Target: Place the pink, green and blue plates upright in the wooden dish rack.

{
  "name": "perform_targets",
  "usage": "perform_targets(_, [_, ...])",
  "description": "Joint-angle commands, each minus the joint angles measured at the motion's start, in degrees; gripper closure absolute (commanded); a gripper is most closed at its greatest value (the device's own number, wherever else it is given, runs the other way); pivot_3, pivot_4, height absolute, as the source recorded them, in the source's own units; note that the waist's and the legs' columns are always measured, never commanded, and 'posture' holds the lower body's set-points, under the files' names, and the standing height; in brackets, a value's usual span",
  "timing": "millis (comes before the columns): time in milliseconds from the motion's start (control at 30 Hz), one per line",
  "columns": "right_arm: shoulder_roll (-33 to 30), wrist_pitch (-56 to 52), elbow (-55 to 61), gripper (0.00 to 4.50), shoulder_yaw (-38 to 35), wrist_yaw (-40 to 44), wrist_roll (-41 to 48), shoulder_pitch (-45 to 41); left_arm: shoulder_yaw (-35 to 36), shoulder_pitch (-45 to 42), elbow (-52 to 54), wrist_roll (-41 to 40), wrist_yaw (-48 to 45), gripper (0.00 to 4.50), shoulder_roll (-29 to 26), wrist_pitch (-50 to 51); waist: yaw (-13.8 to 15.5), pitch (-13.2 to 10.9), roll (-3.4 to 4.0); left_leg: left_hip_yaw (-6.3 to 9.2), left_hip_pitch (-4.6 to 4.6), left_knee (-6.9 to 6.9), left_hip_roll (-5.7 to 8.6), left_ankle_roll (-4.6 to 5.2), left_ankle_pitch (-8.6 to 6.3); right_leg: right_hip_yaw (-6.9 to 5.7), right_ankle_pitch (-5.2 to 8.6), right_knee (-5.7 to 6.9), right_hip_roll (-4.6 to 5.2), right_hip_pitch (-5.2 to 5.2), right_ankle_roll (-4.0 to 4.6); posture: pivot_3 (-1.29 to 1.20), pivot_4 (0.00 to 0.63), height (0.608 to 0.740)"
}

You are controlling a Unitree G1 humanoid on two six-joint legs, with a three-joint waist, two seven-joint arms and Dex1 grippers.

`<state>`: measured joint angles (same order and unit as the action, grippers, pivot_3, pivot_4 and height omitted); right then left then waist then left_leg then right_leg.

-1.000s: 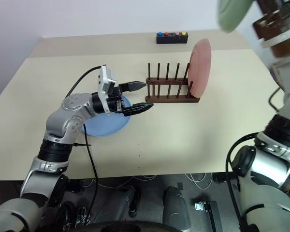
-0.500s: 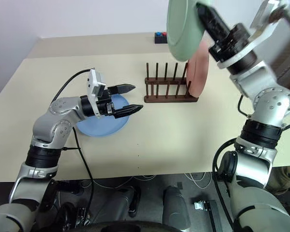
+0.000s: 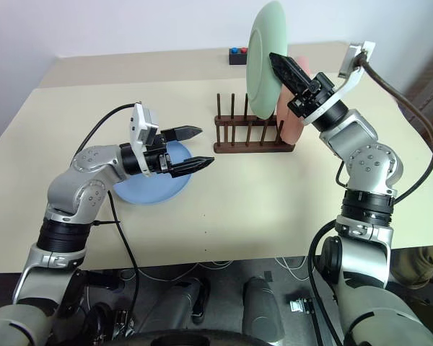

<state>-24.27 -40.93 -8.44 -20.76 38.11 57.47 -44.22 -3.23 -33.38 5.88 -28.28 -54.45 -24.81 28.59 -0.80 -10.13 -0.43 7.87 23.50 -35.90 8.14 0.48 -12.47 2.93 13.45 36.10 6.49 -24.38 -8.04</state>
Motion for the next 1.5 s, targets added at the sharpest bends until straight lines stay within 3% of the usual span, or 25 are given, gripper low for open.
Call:
perform_targets(33, [0.46,2.18,0.42,4.48,0.07,0.41,-1.79,0.36,1.15,-0.21,2.81,-1.49,0.28,0.0,-0.34,0.36,0.01,0.0,0.0,0.0,0.0,0.0,0.0,0.0,0.0,0.0,0.0,0.0,0.0,0.0,0.0,0.0,0.15,0.74])
perform_targets(600, [0.54,7.33,-2.18,4.48,3.64,3.81,-10.71,3.84,0.99,0.22,4.48,-1.88,1.02,0.0,-0.73,1.29,0.02,0.0,0.0,0.0,0.0,-0.01,0.01,0.0,0.0,0.0,0.0,-0.01,0.0,0.01,0.0,0.0,0.15,0.74])
perform_targets(633, [0.78,7.13,-2.45,3.81,3.32,3.77,-10.44,3.89,1.06,0.2,4.56,-2.07,1.19,0.0,-0.63,1.46,0.02,0.0,0.0,0.0,0.0,0.0,0.01,0.0,0.0,0.0,0.0,-0.01,0.0,0.01,0.0,0.0,0.15,0.74])
perform_targets(667, [0.89,7.27,-2.58,3.56,3.21,3.78,-10.59,3.9,1.1,0.16,4.66,-2.2,1.33,0.0,-0.59,1.59,0.02,0.0,0.0,0.0,0.0,0.0,0.01,0.0,0.0,0.0,0.0,-0.01,0.0,0.01,0.0,0.0,0.15,0.74])
perform_targets(900, [0.46,8.11,-1.49,0.1,3.82,3.54,-12.77,3.4,1.18,0.29,5.25,-2.51,1.69,0.0,-0.56,2.07,-0.03,0.0,0.0,0.0,0.0,0.0,0.0,-0.01,0.0,0.0,0.0,0.0,-0.01,0.0,0.0,0.0,0.15,0.74])
perform_targets(1100, [-3.22,14.69,2.26,0.04,9.76,6.55,-22.36,4.69,1.22,0.4,5.3,-2.94,1.74,0.0,-0.58,2.21,0.01,0.0,0.0,0.0,0.0,0.01,0.0,-0.01,0.01,0.0,0.0,-0.01,-0.01,0.0,0.0,0.0,0.15,0.74])
perform_targets(1500, [-7.1,16.53,5.16,0.04,9.82,7.07,-25.63,3.09,0.93,-0.01,4.48,-3.08,1.52,0.0,-0.42,1.68,0.07,0.0,0.0,0.0,0.0,0.0,0.0,-0.02,0.01,0.0,0.0,-0.02,0.0,0.01,0.0,0.0,0.15,0.74])
